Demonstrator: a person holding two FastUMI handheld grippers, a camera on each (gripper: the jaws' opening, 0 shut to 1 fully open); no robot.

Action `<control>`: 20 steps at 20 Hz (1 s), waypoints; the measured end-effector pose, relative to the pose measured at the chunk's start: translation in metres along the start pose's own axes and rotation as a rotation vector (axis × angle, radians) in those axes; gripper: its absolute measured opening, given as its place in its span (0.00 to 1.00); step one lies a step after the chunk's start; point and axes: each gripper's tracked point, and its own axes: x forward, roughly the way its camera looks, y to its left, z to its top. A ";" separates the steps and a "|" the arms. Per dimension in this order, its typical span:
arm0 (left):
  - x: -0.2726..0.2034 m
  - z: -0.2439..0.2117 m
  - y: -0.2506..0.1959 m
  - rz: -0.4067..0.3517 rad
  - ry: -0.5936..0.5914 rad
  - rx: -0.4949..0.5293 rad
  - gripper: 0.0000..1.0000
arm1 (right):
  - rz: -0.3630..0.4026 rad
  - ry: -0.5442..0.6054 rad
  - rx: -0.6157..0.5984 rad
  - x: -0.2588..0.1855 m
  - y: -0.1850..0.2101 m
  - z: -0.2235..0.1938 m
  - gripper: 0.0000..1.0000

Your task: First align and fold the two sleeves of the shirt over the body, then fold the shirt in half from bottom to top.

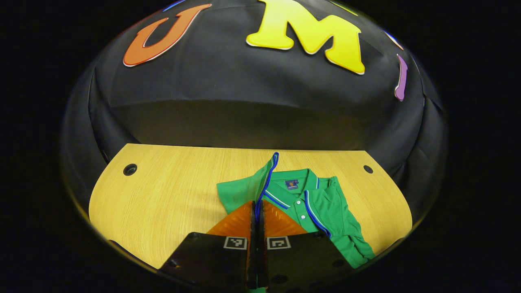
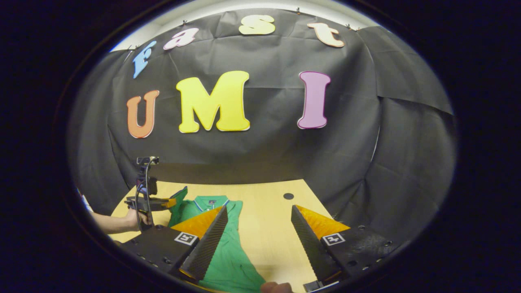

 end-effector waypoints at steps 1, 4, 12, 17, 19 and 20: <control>0.003 -0.003 -0.009 -0.002 0.013 0.007 0.04 | -0.010 -0.001 0.007 -0.001 -0.005 -0.001 0.95; 0.011 -0.013 -0.037 -0.025 0.053 0.028 0.06 | -0.057 0.014 0.030 -0.004 -0.022 -0.007 0.95; -0.001 -0.015 -0.046 0.027 0.038 0.029 1.00 | -0.045 -0.009 0.033 -0.001 -0.020 0.000 0.94; -0.049 0.001 -0.036 0.062 -0.016 0.019 1.00 | 0.028 -0.005 -0.019 0.009 -0.005 -0.009 0.94; -0.074 0.009 -0.034 0.074 -0.050 0.031 1.00 | 0.059 0.004 -0.023 0.013 0.000 -0.014 0.94; -0.087 0.012 -0.034 0.076 -0.067 0.039 1.00 | 0.073 0.007 -0.029 0.015 0.004 -0.015 0.94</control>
